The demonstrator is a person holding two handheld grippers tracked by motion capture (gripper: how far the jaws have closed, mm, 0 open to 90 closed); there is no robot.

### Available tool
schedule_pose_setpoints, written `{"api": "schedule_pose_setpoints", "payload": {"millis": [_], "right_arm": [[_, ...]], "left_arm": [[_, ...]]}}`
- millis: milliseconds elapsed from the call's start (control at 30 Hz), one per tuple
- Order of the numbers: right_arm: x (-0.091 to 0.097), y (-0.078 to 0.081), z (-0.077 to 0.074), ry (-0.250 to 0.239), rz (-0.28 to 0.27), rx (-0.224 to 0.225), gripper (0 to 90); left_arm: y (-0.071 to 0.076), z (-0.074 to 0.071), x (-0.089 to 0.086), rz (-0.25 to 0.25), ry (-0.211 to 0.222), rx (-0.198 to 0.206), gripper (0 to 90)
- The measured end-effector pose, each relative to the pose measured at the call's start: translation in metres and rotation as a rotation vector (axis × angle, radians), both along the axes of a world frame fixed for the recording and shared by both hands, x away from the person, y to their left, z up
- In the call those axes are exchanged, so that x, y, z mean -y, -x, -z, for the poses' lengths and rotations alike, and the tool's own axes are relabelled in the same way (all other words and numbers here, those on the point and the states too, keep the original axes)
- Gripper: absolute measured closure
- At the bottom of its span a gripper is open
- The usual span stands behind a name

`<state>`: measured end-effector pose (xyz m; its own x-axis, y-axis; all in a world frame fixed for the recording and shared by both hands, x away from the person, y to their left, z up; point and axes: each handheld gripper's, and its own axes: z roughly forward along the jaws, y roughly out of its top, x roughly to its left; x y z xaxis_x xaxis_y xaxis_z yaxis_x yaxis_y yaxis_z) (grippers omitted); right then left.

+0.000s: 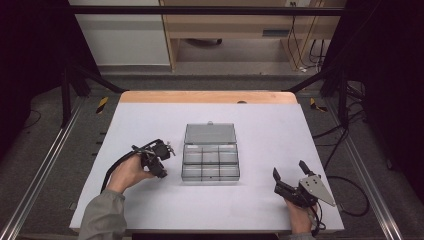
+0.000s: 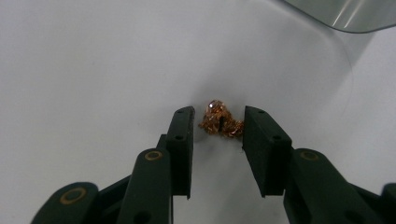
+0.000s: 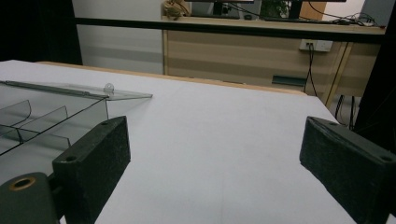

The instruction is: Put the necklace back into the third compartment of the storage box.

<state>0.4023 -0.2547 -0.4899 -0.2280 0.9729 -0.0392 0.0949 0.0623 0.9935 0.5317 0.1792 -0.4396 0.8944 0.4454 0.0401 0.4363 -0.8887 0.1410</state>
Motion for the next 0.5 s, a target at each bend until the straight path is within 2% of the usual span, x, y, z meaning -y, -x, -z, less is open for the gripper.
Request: {"api": "schedule_pose_setpoints", "payload": {"millis": [100, 200, 333, 367, 500], "right_arm": [[0.0001, 0.0000, 0.0000, -0.001, -0.001, 0.000, 9.0], [0.0002, 0.0000, 0.0000, -0.001, -0.001, 0.000, 9.0], [0.0003, -0.0003, 0.0000, -0.005, -0.003, -0.001, 9.0], [0.0001, -0.0004, 0.0000, -0.005, -0.002, -0.001, 9.0], [0.0002, -0.0002, 0.0000, -0.002, -0.001, -0.001, 9.0]], "left_arm": [[-0.0006, 0.0005, 0.0093, 0.000, -0.035, -0.020, 63.5], [-0.0019, 0.0004, 0.0115, -0.006, -0.052, -0.026, 62.7], [-0.0042, 0.0026, 0.0077, -0.023, -0.054, -0.053, 55.2], [-0.0040, 0.0028, 0.0071, -0.036, -0.043, -0.056, 54.7], [-0.0036, 0.0027, 0.0061, -0.033, -0.033, -0.053, 57.1]]}}
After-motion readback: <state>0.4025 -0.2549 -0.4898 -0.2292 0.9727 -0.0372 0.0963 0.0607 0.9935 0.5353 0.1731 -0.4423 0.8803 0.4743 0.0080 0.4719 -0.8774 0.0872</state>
